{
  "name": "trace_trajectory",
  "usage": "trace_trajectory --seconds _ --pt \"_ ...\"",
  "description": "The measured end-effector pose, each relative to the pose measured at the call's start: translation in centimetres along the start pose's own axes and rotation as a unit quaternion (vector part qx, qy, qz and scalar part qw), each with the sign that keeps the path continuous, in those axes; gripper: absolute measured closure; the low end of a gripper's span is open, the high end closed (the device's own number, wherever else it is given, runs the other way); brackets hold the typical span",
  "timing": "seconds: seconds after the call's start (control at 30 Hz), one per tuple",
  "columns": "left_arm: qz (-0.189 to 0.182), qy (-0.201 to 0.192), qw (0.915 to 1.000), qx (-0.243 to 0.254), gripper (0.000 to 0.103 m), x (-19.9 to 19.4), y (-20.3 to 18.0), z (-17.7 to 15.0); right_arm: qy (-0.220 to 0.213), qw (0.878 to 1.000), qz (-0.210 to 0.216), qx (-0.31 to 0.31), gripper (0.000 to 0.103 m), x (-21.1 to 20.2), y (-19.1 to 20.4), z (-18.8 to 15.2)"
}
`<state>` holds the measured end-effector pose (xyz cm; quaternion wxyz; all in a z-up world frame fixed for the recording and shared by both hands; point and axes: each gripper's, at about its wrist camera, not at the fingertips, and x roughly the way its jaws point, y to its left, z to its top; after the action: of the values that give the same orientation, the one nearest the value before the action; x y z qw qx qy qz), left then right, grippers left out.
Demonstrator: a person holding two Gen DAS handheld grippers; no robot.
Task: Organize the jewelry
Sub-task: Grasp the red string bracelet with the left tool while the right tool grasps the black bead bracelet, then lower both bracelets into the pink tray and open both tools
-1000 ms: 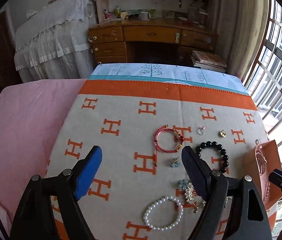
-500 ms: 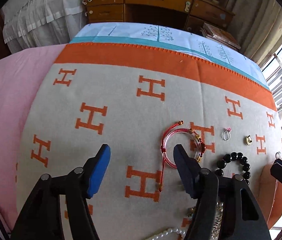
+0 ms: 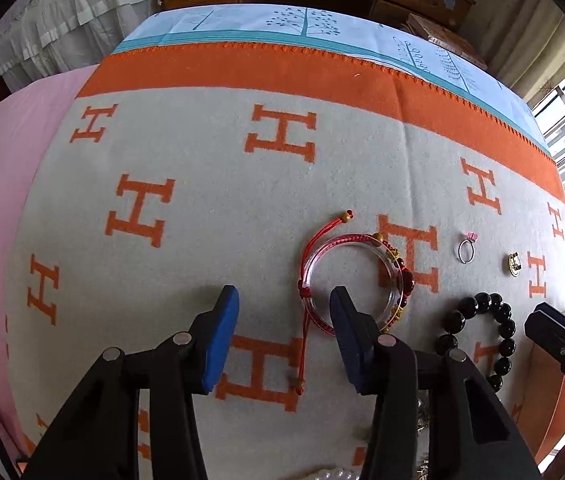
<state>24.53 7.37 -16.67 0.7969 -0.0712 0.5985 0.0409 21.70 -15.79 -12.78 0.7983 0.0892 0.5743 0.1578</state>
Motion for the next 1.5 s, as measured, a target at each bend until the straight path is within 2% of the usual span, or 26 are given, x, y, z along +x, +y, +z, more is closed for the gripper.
trace_trajectory --seconds 0.03,0.07,0.1,0.2,0.5,0.67,0.73,0.83,0.93,1.1,1.37,1.5 --pt "0.007 -0.002 1.0 0.002 0.063 0.1 -0.3 0.1 0.0 1.0 0.0 0.001 0.074 0.1 -0.1 0.0" --pt "0.013 -0.005 0.9999 0.003 0.075 0.1 -0.5 0.3 0.001 1.0 0.001 0.001 0.074 0.2 0.0 0.0" --pt "0.011 -0.007 0.9999 0.005 0.093 0.0 -0.7 0.4 0.003 1.0 0.0 0.002 0.074 0.3 -0.1 0.0" --pt "0.006 -0.006 1.0 0.002 0.099 0.1 -1.1 0.5 0.004 1.0 -0.008 -0.003 0.074 0.7 0.2 0.1" --pt "-0.003 -0.035 0.9994 -0.004 0.1 -2.3 -0.8 -0.6 0.027 0.996 -0.061 -0.055 0.074 3.3 2.1 0.1" --pt "-0.016 -0.054 0.9984 -0.003 0.1 -4.3 -0.7 -1.0 0.008 0.992 -0.086 -0.091 0.075 3.6 3.1 -0.1" --pt "-0.023 -0.061 0.9979 -0.003 0.1 -5.2 -0.5 -1.3 0.004 0.991 -0.087 -0.1 0.088 3.6 3.3 -0.3" --pt "-0.032 -0.073 0.9968 0.0 0.1 -6.6 -0.5 -1.9 -0.001 0.994 -0.064 -0.084 0.088 2.9 2.9 -0.5" --pt "-0.042 -0.086 0.9954 0.007 0.1 -8.4 -0.7 -2.7 -0.024 0.998 -0.022 -0.059 0.088 0.3 2.6 -0.7" --pt "-0.056 -0.121 0.9906 0.032 0.1 -11.9 -2.2 -3.7 -0.091 0.994 0.024 -0.049 0.088 -6.5 2.1 -2.2" --pt "-0.092 -0.154 0.9793 0.095 0.1 -16.5 -7.6 -6.5 -0.183 0.982 0.027 -0.019 0.088 -15.6 -1.1 -6.2" --pt "-0.111 -0.149 0.9727 0.138 0.1 -16.9 -11.7 -8.4 -0.201 0.98 0.017 0.004 0.088 -17.8 -3.5 -8.7"
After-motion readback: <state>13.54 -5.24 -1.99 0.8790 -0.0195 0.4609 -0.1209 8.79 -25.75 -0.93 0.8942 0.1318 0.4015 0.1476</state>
